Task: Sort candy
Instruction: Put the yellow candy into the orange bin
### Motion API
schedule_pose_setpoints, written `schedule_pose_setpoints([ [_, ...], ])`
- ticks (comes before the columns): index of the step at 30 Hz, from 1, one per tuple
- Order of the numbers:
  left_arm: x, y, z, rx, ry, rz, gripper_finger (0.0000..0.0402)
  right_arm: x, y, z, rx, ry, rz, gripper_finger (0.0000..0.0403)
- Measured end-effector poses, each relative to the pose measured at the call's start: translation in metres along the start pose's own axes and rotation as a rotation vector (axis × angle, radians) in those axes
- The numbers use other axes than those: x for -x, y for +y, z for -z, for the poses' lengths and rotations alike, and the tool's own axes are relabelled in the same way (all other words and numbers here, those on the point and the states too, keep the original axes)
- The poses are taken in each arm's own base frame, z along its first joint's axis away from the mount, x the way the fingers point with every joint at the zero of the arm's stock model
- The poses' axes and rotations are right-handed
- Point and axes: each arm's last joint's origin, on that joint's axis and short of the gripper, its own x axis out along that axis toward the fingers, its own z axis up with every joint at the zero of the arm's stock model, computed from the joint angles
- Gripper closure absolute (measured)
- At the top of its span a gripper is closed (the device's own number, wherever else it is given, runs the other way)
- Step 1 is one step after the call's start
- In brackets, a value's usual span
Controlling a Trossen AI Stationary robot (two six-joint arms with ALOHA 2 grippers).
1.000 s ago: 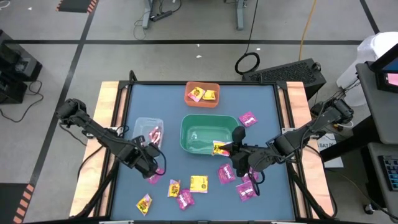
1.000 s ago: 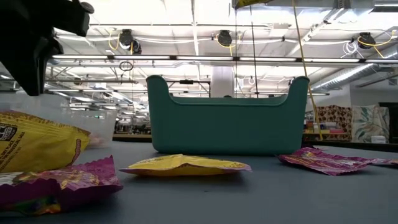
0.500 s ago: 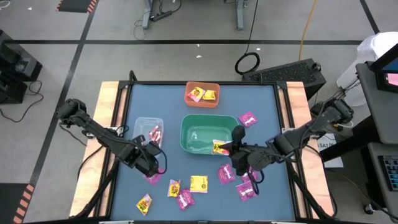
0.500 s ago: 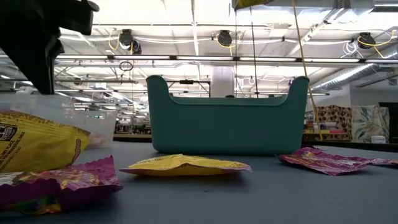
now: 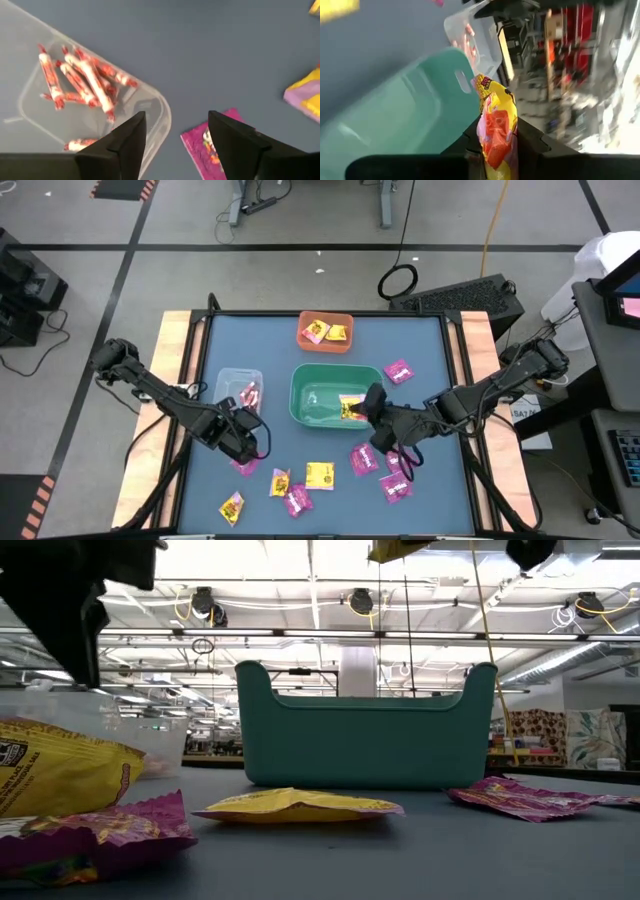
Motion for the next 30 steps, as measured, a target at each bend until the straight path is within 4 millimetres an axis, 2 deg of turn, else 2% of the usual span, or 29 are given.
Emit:
schedule_pose_setpoints([
  [4, 0.008, -0.003, -0.006, -0.028, -0.058, 0.002, 0.0182, 0.000, -0.001, 0.000, 0.220, -0.002, 0.007, 0.0347],
  [9, 0.021, -0.008, -0.018, -0.139, -0.162, 0.001, 0.0182, -0.003, -0.005, 0.002, 0.318, 0.011, 0.023, 0.0347],
  [13, 0.031, -0.014, -0.028, -0.214, -0.258, 0.018, 0.0182, -0.005, -0.006, 0.005, 0.322, 0.020, 0.023, 0.0347],
  [23, 0.046, -0.029, -0.061, -0.335, -0.691, -0.085, 0.0182, -0.005, -0.007, 0.005, 0.313, 0.020, 0.027, 0.0347],
  [30, 0.044, -0.017, -0.085, -0.261, -0.768, -0.175, 0.0182, -0.005, -0.007, 0.005, 0.310, 0.020, 0.027, 0.0347],
])
